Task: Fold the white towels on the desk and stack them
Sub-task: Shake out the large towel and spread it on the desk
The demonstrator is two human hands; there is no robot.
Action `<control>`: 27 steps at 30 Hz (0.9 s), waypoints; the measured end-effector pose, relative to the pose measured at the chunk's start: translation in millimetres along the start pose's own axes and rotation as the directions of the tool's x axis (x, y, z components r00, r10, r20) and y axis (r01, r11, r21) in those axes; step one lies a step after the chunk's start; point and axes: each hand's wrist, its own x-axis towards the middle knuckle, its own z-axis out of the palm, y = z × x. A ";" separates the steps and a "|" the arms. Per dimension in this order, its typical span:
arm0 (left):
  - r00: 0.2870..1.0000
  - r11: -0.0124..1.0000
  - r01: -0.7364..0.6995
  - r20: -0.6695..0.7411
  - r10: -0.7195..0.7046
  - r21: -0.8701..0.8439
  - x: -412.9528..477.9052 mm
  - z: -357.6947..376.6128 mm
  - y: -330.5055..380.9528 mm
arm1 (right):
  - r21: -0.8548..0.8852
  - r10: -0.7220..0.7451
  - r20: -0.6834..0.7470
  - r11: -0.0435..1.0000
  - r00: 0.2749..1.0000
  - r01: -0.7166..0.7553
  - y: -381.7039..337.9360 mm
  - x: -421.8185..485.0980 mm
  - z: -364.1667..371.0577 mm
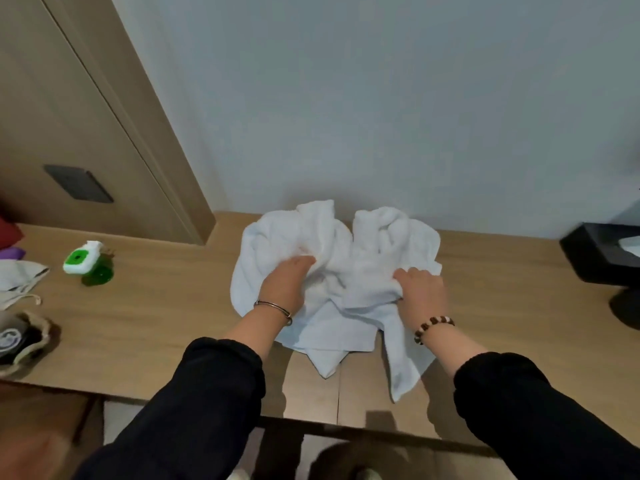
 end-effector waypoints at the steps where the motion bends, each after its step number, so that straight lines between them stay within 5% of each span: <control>1: 0.998 0.999 0.039 -0.057 -0.037 0.028 -1.2 -8.3 0.2 | -0.051 0.089 0.001 0.995 0.996 -0.088 21.8 -2.8 -4.2; 3: 0.962 0.985 0.163 -0.232 -0.145 0.059 0.6 -30.9 -2.1 | -0.062 0.295 0.036 0.954 0.955 -0.292 62.3 -7.3 -12.5; 5: 0.848 0.950 0.293 -0.428 -0.312 -0.111 4.4 -59.2 -7.4 | -0.090 0.440 0.124 0.898 0.889 -0.432 85.4 -6.7 -19.0; 7: 0.785 0.938 0.323 -0.519 -0.339 -0.123 7.2 -77.7 -8.6 | -0.036 0.453 0.196 0.890 0.870 -0.455 83.6 -2.6 -24.8; 8: 0.817 0.944 0.329 -0.508 -0.273 0.023 7.2 -80.8 -5.6 | 0.044 0.405 0.187 0.907 0.895 -0.420 75.0 -0.5 -27.8; 10: 0.930 0.929 0.214 -0.353 -0.099 0.301 5.0 -72.8 4.3 | 0.228 0.268 0.086 0.932 0.960 -0.281 47.2 4.5 -33.1; 12: 0.990 0.935 0.058 -0.140 -0.008 0.350 1.7 -53.6 10.5 | 0.336 0.136 0.040 0.931 0.990 -0.141 12.3 8.3 -37.6; 17: 0.954 0.963 -0.026 0.296 -0.057 0.269 -7.8 -4.0 -8.3 | 0.301 -0.094 0.149 0.953 0.984 0.045 -46.1 11.8 -22.9; 23: 0.939 0.929 -0.131 0.344 0.003 0.347 -20.4 35.5 -12.4 | 0.009 -0.227 0.295 0.972 0.928 0.235 -62.6 26.0 4.8; 27: 0.921 0.875 -0.206 0.390 0.022 0.439 -38.2 62.1 -16.2 | 0.003 -0.217 0.374 0.973 0.902 0.233 -59.7 23.5 23.8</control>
